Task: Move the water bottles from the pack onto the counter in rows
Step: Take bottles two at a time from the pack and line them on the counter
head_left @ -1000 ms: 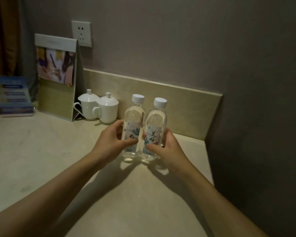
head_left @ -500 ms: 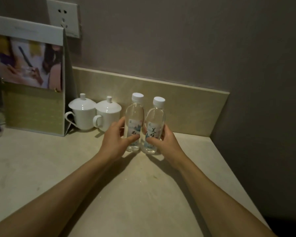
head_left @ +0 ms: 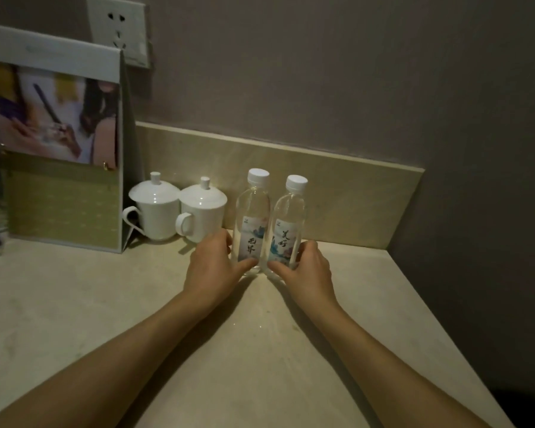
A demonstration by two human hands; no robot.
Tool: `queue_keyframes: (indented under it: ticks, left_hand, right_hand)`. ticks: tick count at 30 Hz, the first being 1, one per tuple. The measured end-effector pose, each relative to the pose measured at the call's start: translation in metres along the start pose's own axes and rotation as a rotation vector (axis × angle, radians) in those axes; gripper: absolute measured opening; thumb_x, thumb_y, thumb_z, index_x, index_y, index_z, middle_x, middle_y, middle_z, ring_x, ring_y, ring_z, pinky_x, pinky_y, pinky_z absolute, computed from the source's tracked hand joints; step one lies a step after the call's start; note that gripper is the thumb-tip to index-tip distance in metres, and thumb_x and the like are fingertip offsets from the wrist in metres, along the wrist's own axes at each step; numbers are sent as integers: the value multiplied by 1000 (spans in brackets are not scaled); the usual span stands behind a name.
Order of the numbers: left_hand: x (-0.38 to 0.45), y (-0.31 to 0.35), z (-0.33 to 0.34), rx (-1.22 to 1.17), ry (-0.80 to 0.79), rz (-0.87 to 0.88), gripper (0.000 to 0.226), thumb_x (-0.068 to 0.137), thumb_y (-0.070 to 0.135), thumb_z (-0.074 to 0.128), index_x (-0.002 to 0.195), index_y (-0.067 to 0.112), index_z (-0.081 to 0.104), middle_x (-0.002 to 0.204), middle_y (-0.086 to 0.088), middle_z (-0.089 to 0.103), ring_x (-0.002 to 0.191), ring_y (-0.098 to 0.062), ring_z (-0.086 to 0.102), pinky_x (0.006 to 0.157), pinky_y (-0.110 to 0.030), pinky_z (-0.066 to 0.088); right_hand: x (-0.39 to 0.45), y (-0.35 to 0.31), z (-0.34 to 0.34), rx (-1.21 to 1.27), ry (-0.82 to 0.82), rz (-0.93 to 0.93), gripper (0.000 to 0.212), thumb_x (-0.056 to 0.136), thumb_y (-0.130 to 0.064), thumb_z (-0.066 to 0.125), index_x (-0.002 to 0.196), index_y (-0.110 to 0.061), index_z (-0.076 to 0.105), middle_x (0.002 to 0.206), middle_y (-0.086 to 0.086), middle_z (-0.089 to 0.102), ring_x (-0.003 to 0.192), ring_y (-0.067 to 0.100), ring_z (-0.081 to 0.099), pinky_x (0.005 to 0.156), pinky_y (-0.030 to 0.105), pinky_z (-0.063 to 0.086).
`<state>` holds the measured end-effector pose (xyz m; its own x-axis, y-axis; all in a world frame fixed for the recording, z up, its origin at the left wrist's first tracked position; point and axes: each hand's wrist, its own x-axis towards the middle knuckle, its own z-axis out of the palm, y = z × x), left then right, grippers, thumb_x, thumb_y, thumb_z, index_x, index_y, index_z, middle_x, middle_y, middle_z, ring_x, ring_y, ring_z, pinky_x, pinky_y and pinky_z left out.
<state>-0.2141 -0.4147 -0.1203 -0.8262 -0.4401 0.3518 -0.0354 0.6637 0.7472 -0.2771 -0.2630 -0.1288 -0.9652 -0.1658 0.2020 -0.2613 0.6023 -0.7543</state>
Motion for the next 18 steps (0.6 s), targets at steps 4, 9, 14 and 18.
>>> queue_keyframes:
  ticks: [4, 9, 14, 18]
  left_hand:
    - [5, 0, 0, -17, -17, 0, 38, 76, 28, 80, 108, 16, 64, 97, 3, 66, 82, -13, 62, 63, -17, 49]
    - [14, -1, 7, 14, 47, -39, 30, 77, 27, 80, 97, 17, 60, 80, 9, 56, 69, -3, 52, 55, -13, 36]
    - [19, -1, 8, 225, 74, 30, 29, 81, 39, 74, 96, 18, 60, 85, 4, 63, 75, -13, 59, 59, -19, 42]
    - [28, 8, 3, 557, -41, 99, 32, 90, 45, 62, 95, 15, 69, 77, 0, 61, 69, -14, 54, 61, -25, 43]
  right_hand:
    - [5, -3, 6, 23, 26, -9, 50, 77, -33, 78, 117, -16, 52, 118, 1, 61, 108, 19, 61, 87, 38, 58]
    - [16, -11, 11, 19, 35, -6, 50, 81, -30, 74, 122, -13, 52, 121, 5, 60, 111, 23, 60, 90, 42, 55]
    - [25, -13, 17, 37, 30, 5, 49, 83, -28, 73, 121, -15, 44, 124, 6, 59, 113, 25, 61, 87, 44, 57]
    - [32, -13, 20, 25, 28, 19, 49, 82, -31, 74, 118, -16, 44, 125, 6, 59, 112, 25, 61, 88, 47, 56]
